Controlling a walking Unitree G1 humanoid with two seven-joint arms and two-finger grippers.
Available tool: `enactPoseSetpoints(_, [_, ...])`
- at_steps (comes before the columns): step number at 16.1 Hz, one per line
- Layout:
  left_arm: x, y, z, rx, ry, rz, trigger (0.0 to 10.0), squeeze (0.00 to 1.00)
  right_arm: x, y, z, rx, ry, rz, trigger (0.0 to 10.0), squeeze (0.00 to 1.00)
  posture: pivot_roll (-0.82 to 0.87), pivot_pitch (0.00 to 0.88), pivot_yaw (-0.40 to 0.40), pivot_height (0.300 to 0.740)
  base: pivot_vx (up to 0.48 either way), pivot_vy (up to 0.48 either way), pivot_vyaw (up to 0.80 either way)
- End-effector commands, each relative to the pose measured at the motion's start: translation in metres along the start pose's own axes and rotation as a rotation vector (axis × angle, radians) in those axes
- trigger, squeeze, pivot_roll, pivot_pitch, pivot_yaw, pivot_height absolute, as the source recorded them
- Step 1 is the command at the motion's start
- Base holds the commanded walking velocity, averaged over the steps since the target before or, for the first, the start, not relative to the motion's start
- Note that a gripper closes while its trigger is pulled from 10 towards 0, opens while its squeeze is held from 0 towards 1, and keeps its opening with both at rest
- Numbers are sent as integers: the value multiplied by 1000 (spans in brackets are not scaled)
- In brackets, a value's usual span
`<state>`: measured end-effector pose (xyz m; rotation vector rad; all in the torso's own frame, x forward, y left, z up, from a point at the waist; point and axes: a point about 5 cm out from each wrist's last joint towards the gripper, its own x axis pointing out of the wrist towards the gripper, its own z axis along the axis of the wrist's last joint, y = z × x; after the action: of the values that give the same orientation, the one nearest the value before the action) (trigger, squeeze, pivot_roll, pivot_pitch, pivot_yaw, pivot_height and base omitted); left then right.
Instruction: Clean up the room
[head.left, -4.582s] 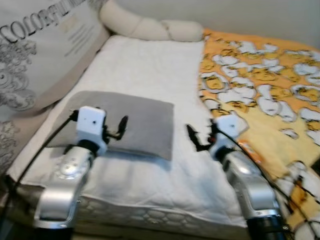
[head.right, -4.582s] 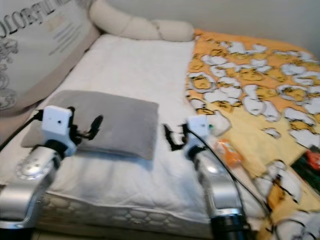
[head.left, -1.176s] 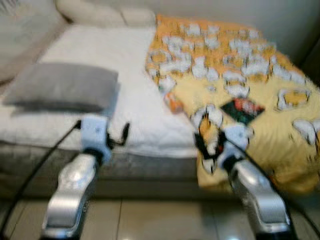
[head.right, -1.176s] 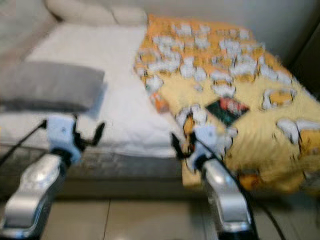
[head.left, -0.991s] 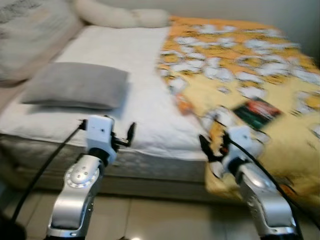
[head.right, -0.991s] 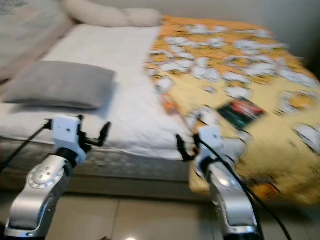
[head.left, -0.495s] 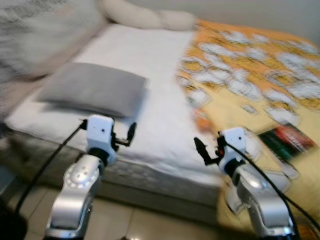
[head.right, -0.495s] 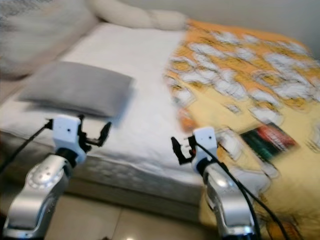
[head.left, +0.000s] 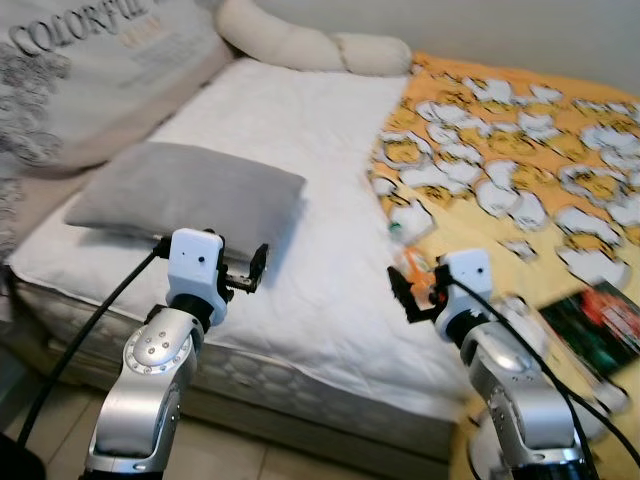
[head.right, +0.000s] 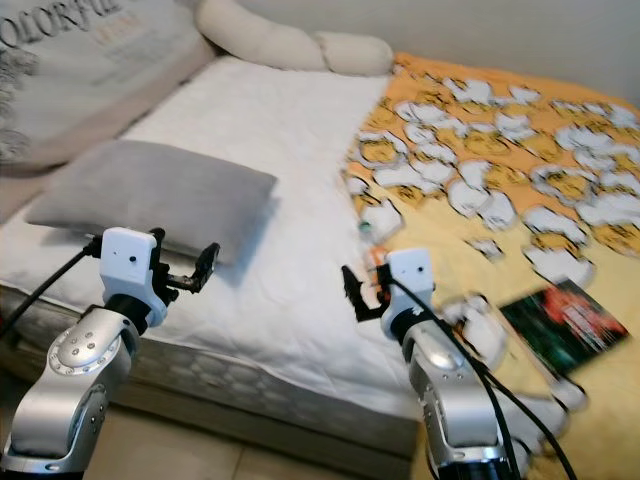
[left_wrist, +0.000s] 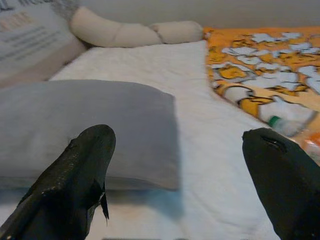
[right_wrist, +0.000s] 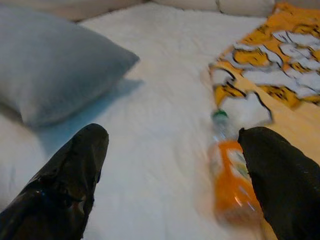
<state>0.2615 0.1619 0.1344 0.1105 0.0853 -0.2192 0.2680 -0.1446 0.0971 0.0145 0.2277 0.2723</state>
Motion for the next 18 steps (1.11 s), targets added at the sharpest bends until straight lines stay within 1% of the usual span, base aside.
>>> enactPoseSetpoints(1, [1, 3, 1, 8, 4, -11, 10000, 0, 1, 0, 2, 35, 1, -17, 10000, 0, -18, 0, -14, 740, 382, 0, -800])
enactPoseSetpoints(3, [2, 1, 1, 8, 5, -32, 10000, 0, 2, -1, 3, 30, 3, -19, 10000, 0, -20, 0, -12, 740, 381, 0, -800])
enactPoseSetpoints(5, [3, -2, 2, 11, 10, -67, 10000, 0, 2, -3, 6, 8, 1, -25, 10000, 0, -24, 0, -7, 740, 386, 0, -425])
enactPoseSetpoints(7, [2, -5, -1, 19, 33, -119, 10000, 0, 4, -3, 9, -16, 18, -26, 10000, 0, -24, 0, -5, 740, 358, 0, 0])
enactPoseSetpoints(8, [-3, -14, -7, 44, 80, -251, 10000, 0, 8, -3, 8, -58, 83, -6, 10000, 0, -24, 0, -3, 740, 0, 0, 0])
enactPoseSetpoints(9, [-5, -19, -10, 85, 105, -328, 10000, 0, 12, -7, 6, -88, 145, 13, 10000, 0, -22, 0, -3, 740, 0, 0, 0])
enactPoseSetpoints(10, [-4, -19, -9, 100, 105, -342, 10000, 0, 14, -8, 5, -91, 164, 21, 10000, 0, -22, 0, -3, 740, 0, 0, 0])
enactPoseSetpoints(11, [-1, -17, -5, 114, 94, -359, 10000, 0, 18, -14, 4, -81, 211, 42, 10000, 929, -23, 0, -8, 740, 0, 0, 0])
enactPoseSetpoints(12, [1, -16, -2, 120, 95, -378, 10000, 0, 22, -18, 4, -84, 243, 53, 10000, 1000, -20, 0, -11, 740, 0, 0, 0])
enactPoseSetpoints(14, [4, -14, 2, 130, 104, -417, 10000, 0, 29, -24, 4, -79, 286, 60, 10000, 1000, -22, 0, -12, 740, 0, 0, 0])
enactPoseSetpoints(15, [7, -13, 5, 148, 151, -510, 10000, 0, 45, -30, 8, -54, 348, 102, 10000, 1000, -18, 0, -14, 740, 0, 0, 0])
enactPoseSetpoints(17, [8, -12, 5, 151, 228, -617, 10000, 0, 59, -35, 12, -65, 433, 144, 10000, 1000, -15, 0, -15, 740, 0, 0, 0])
enactPoseSetpoints(18, [9, -13, 5, 145, 261, -648, 10000, 0, 64, -36, 14, -75, 458, 162, 10000, 1000, -15, 0, -15, 740, 0, 0, 0])
